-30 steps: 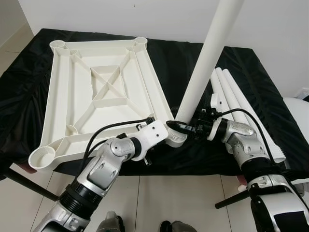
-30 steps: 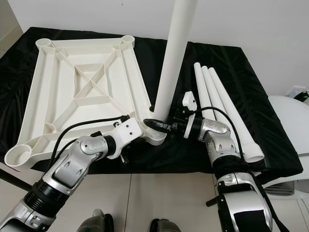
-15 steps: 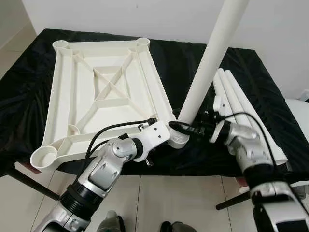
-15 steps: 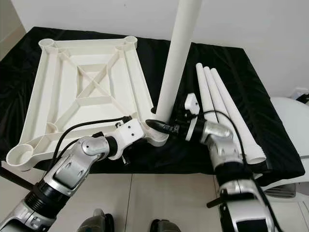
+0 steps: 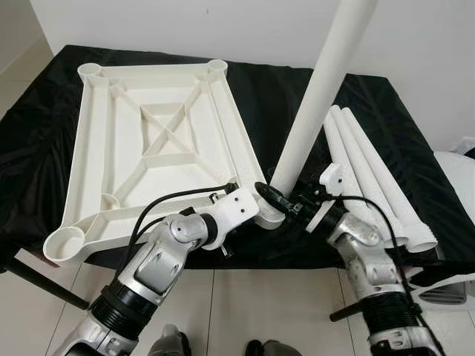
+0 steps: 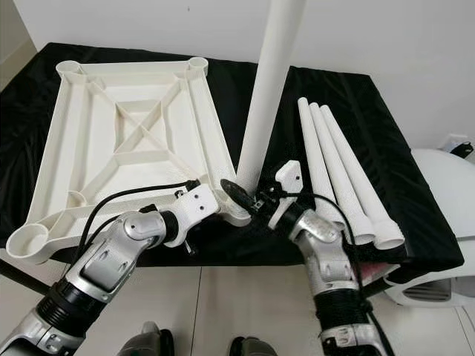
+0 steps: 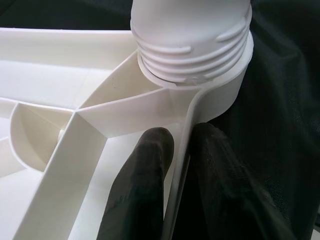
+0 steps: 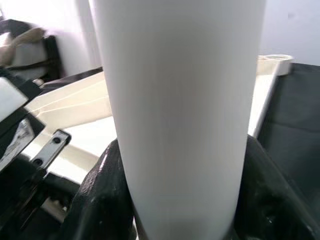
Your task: Building children table
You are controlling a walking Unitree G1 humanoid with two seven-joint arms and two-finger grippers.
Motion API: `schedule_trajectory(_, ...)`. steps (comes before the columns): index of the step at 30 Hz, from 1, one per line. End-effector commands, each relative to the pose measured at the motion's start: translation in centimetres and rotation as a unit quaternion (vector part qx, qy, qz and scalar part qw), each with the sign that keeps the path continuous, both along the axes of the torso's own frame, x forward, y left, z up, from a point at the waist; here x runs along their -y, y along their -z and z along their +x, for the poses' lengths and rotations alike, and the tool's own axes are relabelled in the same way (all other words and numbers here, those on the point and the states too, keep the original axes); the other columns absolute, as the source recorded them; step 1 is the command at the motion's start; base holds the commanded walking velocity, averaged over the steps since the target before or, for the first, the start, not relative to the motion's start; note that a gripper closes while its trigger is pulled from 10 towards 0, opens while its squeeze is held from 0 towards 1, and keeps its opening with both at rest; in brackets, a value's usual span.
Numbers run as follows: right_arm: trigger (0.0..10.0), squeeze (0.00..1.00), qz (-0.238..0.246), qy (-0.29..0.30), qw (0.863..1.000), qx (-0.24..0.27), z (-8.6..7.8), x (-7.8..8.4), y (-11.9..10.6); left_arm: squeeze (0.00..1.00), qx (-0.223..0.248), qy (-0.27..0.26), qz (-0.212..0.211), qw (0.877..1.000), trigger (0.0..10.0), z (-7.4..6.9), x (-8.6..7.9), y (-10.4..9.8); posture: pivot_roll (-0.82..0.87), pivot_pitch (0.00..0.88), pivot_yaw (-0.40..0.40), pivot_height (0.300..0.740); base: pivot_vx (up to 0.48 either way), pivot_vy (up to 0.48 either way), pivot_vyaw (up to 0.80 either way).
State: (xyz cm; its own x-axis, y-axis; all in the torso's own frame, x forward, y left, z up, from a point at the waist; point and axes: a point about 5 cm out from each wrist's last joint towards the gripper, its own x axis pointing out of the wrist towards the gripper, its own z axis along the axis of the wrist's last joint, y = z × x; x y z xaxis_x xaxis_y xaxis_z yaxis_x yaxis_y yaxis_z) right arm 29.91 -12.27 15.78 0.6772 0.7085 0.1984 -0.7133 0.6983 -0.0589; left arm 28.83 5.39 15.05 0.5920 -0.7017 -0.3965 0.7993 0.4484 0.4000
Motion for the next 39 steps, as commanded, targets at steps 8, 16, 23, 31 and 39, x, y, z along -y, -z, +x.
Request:
schedule_trajectory(8, 0.0, 0.0, 0.021, 0.106, 0.994, -0.031, -0.6, -2.6, 0.6, 0.0, 0.041, -0.013, -0.016, 0.999, 10.0, 0.1, 0.7, -1.5, -0.05, 0.099, -0.047, 0.74, 0.0, 0.0, 0.0)
schedule_trajectory(16, 0.0, 0.0, 0.032, 0.221, 0.974, -0.04, -0.8, -3.7, 0.5, 0.0, 0.04, -0.018, -0.017, 0.999, 10.0, 0.2, 0.5, -1.5, -0.05, 0.097, -0.048, 0.74, 0.0, 0.0, 0.0)
schedule_trajectory(23, 0.0, 0.0, 0.027, 0.266, 0.963, -0.039, -0.9, -3.9, 0.2, 0.0, 0.043, -0.023, -0.018, 0.999, 10.0, 0.5, 0.4, -1.7, -0.06, 0.098, -0.051, 0.74, 0.0, 0.0, 0.0)
schedule_trajectory(31, 10.0, 0.0, 0.027, 0.257, 0.965, -0.038, -1.1, -4.3, 0.1, 0.0, 0.042, -0.023, -0.017, 0.999, 10.0, 0.4, 0.4, -1.6, -0.06, 0.103, -0.051, 0.74, 0.0, 0.0, 0.0)
schedule_trajectory(39, 10.0, 0.0, 0.015, 0.267, 0.962, -0.046, -0.8, -3.9, 0.4, 0.0, 0.044, -0.022, -0.014, 0.999, 10.0, 0.4, 0.2, -1.8, -0.05, 0.114, -0.053, 0.74, 0.0, 0.0, 0.0)
